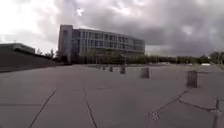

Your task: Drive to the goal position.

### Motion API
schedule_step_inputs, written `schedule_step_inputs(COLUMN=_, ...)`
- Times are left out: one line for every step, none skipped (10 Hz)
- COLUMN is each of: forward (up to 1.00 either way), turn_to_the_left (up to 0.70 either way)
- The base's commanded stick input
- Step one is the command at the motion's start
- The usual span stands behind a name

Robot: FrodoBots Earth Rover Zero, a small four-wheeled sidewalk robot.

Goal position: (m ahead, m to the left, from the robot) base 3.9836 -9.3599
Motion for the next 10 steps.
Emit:
schedule_step_inputs(forward=0.70, turn_to_the_left=-0.14)
schedule_step_inputs(forward=0.70, turn_to_the_left=-0.14)
schedule_step_inputs(forward=0.70, turn_to_the_left=-0.14)
schedule_step_inputs(forward=0.70, turn_to_the_left=-0.14)
schedule_step_inputs(forward=0.70, turn_to_the_left=-0.11)
schedule_step_inputs(forward=0.70, turn_to_the_left=0.00)
schedule_step_inputs(forward=0.70, turn_to_the_left=0.00)
schedule_step_inputs(forward=0.70, turn_to_the_left=0.00)
schedule_step_inputs(forward=0.70, turn_to_the_left=0.00)
schedule_step_inputs(forward=0.70, turn_to_the_left=0.00)
